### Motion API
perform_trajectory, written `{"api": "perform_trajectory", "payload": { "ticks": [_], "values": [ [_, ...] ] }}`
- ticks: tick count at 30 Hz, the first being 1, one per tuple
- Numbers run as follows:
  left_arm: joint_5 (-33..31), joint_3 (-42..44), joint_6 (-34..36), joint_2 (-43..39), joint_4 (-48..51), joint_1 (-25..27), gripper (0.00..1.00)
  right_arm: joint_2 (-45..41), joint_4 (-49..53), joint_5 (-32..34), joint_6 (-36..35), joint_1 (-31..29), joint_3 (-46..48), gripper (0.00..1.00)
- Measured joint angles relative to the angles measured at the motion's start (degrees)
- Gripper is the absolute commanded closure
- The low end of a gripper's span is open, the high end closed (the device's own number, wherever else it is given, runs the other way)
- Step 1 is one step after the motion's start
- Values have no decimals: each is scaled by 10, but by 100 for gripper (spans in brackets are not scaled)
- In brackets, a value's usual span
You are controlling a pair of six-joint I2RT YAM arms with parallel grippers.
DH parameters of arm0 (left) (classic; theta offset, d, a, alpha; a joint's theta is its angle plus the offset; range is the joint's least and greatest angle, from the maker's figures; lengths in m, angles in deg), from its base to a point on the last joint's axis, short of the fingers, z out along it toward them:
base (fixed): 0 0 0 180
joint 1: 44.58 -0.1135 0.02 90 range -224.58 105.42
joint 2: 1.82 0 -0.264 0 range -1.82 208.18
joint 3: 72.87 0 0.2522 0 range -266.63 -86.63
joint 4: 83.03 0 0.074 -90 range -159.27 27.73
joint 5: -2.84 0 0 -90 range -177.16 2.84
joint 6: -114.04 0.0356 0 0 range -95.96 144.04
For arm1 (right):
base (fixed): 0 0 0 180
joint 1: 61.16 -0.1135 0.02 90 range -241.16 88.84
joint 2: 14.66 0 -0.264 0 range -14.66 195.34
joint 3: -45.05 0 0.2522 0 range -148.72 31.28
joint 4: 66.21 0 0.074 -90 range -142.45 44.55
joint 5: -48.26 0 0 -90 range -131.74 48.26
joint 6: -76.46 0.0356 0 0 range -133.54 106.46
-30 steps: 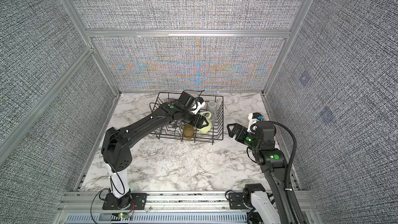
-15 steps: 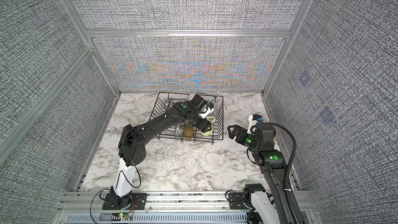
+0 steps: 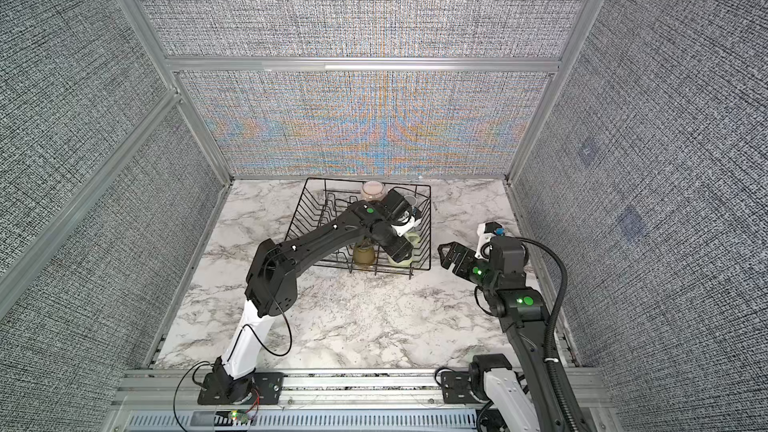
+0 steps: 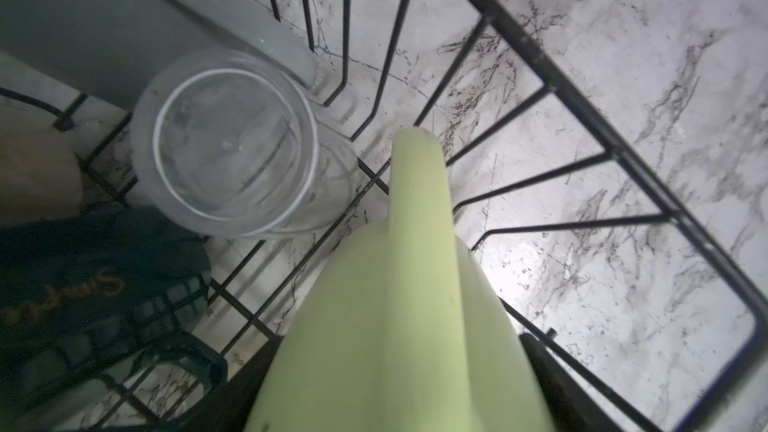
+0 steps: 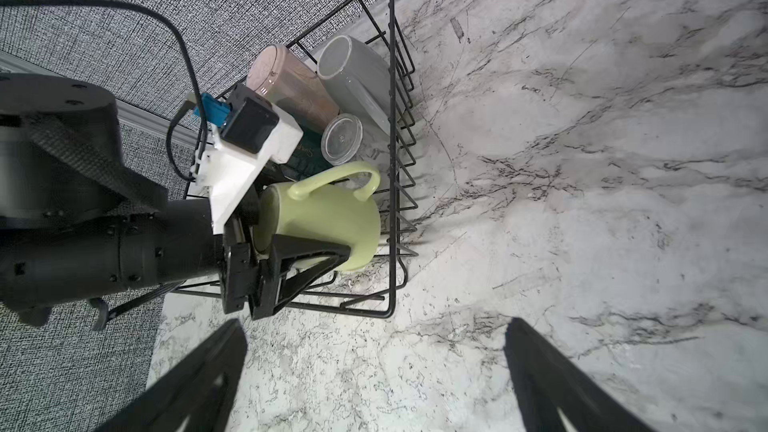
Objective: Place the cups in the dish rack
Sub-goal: 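Lower the green mug upside down beside the clear cup with the left gripper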
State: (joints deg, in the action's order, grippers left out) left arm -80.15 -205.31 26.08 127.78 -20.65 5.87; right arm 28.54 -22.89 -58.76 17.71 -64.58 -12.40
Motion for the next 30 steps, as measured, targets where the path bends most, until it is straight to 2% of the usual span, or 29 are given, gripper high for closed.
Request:
{"api": "perform_trajectory", "payload": {
  "ticks": [3, 14, 22, 25, 30],
  "values": [
    [-13, -18, 8, 19, 9, 2, 55, -1, -2, 0, 0, 0, 3, 3],
    [-22, -19, 18, 30, 24, 8, 36, 0, -7, 0, -1, 0, 10, 3],
    [-23, -10, 5, 29, 15, 7, 29, -4, -7, -2, -1, 1, 17, 3],
    [-23, -7, 2, 27, 12, 7, 19, -8, -6, -1, -1, 1, 20, 2],
    [-24, -1, -6, 12, 11, 7, 13, -15, -7, 2, 4, 1, 34, 1]
  ]
}}
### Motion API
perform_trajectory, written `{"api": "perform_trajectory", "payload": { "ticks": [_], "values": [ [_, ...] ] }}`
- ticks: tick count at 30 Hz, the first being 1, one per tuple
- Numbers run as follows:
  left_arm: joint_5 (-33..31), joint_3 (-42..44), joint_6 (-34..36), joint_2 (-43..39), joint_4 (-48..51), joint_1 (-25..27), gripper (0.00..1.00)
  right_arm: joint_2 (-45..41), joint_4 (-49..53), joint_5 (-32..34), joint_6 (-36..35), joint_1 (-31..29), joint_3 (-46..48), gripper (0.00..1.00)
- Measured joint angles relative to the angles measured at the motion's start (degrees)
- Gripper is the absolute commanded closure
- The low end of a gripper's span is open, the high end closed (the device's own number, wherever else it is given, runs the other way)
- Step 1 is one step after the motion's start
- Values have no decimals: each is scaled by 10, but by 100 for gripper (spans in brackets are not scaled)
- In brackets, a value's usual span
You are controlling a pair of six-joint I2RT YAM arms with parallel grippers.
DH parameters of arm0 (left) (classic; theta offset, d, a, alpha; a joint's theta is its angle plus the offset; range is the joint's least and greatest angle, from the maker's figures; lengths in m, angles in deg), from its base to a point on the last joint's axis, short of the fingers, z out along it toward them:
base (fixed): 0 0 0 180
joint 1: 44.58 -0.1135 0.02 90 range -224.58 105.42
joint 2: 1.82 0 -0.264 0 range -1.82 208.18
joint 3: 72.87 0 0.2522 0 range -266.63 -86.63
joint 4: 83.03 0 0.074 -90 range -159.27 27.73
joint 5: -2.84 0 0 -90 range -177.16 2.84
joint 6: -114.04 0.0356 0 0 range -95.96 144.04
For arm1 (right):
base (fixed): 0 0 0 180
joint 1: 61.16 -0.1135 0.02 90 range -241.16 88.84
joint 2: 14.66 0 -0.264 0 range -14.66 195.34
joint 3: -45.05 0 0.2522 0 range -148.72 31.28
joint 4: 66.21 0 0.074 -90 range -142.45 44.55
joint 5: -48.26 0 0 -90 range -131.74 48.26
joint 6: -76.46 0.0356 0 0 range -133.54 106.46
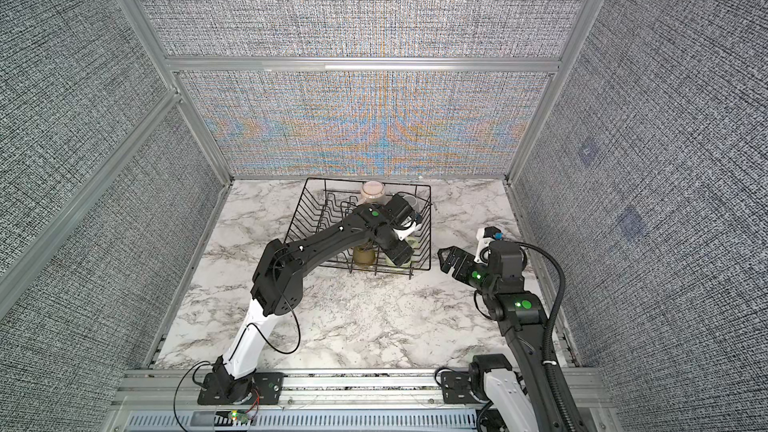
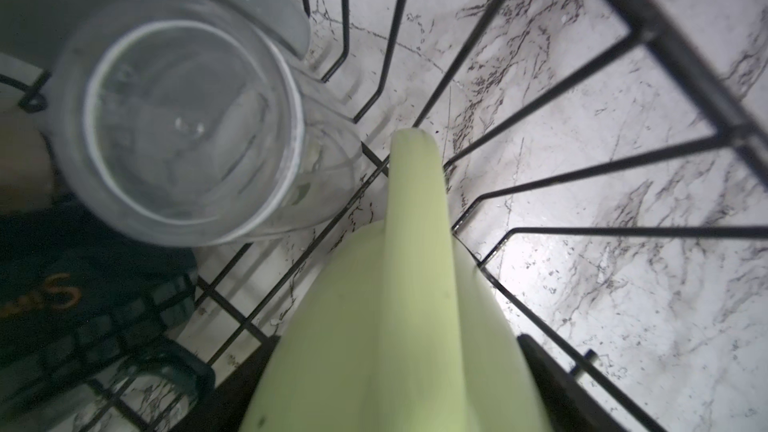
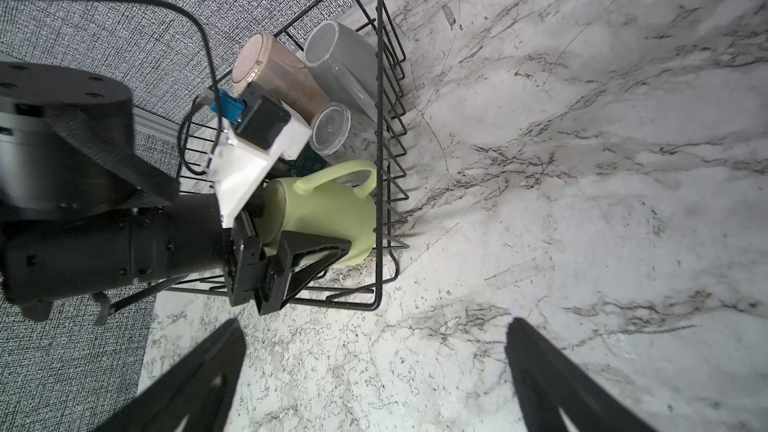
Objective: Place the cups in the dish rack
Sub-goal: 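Lower the green mug upside down beside the clear cup with the left gripper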
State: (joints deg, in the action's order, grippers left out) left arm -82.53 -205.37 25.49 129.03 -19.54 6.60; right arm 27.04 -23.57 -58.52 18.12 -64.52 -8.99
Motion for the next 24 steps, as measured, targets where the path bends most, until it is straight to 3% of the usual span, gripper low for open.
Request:
{"api": "perform_trajectory", "payload": {
  "ticks": [14, 24],
  "values": [
    [-2, 14, -4, -42, -16, 0, 11, -9, 0, 2, 7, 0, 16, 1],
    [-30, 115, -20, -203, -49, 0, 11, -39, 2, 17, 6, 0, 16, 2]
  ]
}}
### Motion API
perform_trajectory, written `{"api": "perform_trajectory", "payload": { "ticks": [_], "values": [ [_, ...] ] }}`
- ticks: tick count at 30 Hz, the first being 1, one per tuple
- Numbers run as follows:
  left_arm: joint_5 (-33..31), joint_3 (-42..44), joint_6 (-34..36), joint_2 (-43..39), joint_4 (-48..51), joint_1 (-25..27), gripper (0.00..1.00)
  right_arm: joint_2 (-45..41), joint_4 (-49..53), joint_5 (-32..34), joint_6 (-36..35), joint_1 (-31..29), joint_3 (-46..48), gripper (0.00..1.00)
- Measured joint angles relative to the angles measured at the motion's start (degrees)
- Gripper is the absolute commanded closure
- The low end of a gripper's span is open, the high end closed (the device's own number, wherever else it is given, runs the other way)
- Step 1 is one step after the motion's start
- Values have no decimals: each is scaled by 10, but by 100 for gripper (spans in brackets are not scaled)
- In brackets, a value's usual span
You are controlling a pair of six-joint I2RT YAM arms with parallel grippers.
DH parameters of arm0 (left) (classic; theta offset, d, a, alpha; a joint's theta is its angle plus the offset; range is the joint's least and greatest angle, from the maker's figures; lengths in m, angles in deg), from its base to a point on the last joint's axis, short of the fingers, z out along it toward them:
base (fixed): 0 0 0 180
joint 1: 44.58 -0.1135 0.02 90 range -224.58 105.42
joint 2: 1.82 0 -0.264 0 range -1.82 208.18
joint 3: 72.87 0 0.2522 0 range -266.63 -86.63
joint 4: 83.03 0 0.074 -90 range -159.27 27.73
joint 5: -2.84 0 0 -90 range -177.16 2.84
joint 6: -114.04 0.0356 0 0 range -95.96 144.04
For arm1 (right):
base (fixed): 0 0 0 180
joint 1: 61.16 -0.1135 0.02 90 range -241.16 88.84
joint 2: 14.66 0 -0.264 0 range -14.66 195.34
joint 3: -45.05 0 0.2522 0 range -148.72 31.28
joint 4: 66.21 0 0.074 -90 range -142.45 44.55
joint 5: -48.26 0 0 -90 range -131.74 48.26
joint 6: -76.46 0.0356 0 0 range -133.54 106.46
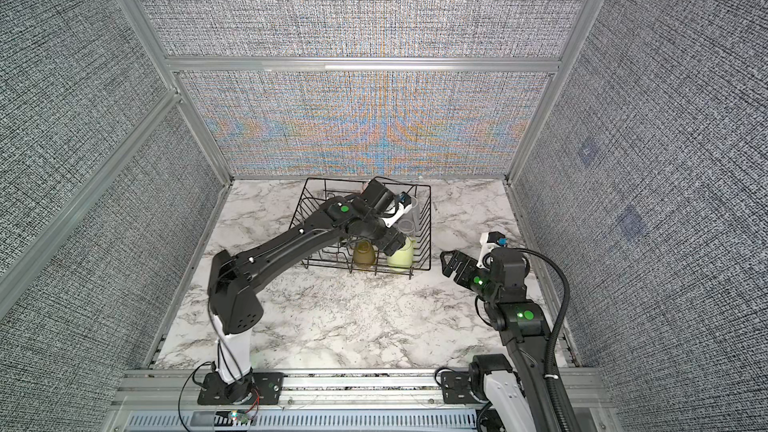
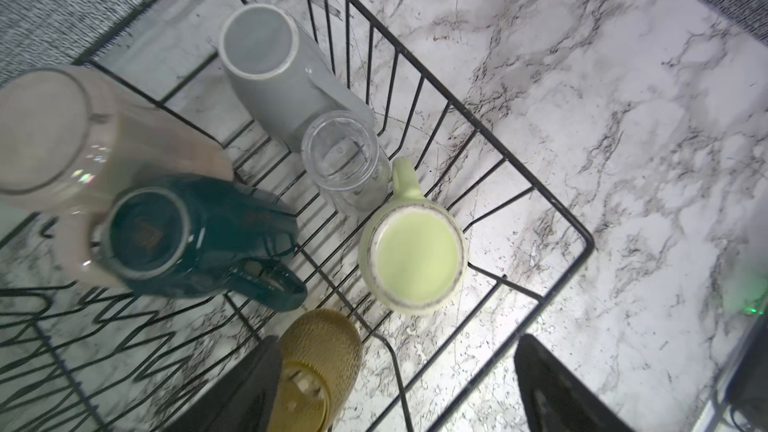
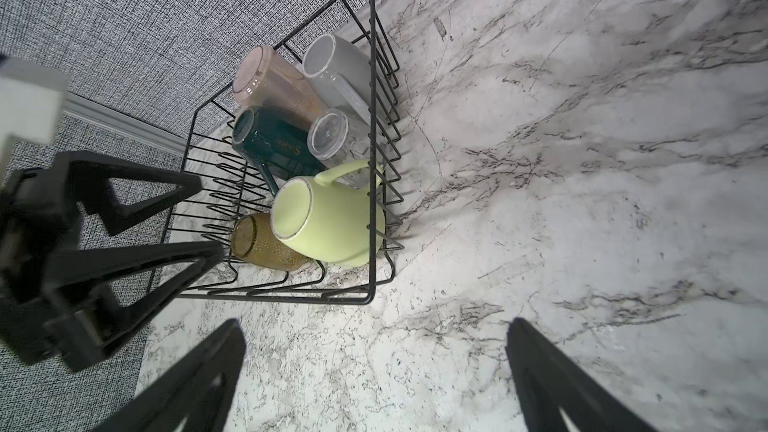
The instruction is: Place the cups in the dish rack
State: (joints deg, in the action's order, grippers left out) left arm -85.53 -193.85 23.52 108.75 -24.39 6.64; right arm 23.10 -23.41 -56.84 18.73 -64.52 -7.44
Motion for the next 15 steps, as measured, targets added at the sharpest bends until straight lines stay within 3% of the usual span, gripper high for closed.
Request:
{"api": "perform_trajectory", "payload": {
  "ticks": [6, 15],
  "values": [
    [-22, 118, -31, -116, -36, 0, 10, -24, -1, 32, -6, 0, 0, 2],
    [-129, 347, -92, -323, -96, -23, 5, -43, -7, 91, -33, 0, 19, 1]
  ]
}}
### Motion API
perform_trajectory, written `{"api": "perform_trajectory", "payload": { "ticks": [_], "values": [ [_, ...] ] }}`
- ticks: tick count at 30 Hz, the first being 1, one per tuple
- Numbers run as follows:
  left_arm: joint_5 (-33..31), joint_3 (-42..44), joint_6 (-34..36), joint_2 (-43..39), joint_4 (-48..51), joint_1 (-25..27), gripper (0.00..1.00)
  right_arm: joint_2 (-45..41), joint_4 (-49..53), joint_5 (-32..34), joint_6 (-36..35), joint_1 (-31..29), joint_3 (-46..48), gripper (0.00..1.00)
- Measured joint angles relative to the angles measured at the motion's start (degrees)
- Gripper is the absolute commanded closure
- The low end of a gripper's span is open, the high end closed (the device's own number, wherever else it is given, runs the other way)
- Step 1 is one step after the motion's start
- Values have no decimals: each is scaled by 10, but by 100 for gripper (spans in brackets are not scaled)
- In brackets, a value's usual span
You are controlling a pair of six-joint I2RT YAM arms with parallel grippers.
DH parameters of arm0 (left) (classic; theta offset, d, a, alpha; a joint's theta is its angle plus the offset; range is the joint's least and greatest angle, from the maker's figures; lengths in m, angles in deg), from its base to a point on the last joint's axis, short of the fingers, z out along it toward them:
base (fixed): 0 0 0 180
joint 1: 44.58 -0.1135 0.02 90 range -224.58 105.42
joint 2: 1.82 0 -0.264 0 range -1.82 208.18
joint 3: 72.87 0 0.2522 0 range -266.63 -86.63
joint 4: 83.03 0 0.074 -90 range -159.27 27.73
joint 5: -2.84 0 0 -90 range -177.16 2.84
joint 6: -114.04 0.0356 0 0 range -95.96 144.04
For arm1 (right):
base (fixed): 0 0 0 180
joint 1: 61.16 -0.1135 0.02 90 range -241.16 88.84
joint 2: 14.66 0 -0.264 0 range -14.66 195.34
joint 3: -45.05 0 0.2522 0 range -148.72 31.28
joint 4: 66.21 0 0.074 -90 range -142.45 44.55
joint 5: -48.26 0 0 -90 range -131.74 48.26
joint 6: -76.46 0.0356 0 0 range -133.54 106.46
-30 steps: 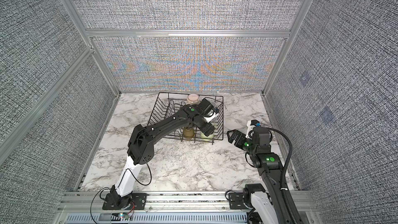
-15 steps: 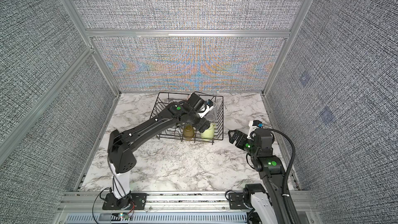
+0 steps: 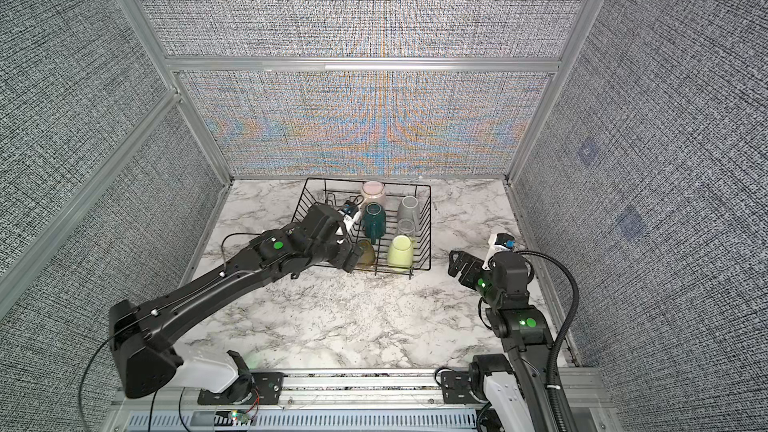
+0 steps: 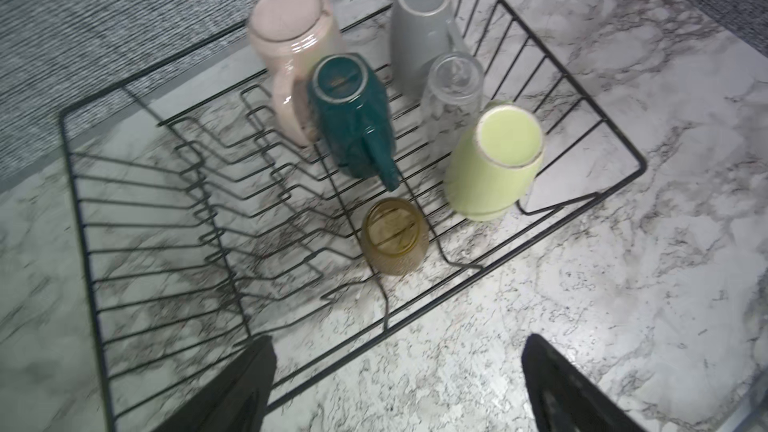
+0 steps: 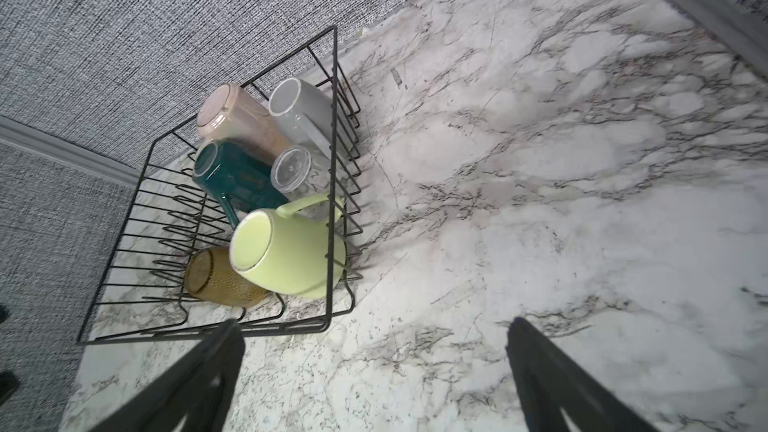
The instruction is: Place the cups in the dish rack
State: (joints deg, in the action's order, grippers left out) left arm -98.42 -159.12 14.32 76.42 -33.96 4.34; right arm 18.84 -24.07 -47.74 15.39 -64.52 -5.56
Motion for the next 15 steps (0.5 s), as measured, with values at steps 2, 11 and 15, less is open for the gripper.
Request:
{"api": "perform_trajectory", "payload": {
  "ticks": [2, 11, 15],
  "values": [
    [-23, 48, -14, -53, -14, -26, 3, -17, -17, 8, -13, 0, 26, 1],
    [-186, 249, -18, -239, -122, -118, 0, -119, -173, -3, -149, -8, 201, 1],
    [-232, 306, 1, -270, -184, -161, 0, -111, -228, 10, -228, -14, 242, 1]
  ]
}}
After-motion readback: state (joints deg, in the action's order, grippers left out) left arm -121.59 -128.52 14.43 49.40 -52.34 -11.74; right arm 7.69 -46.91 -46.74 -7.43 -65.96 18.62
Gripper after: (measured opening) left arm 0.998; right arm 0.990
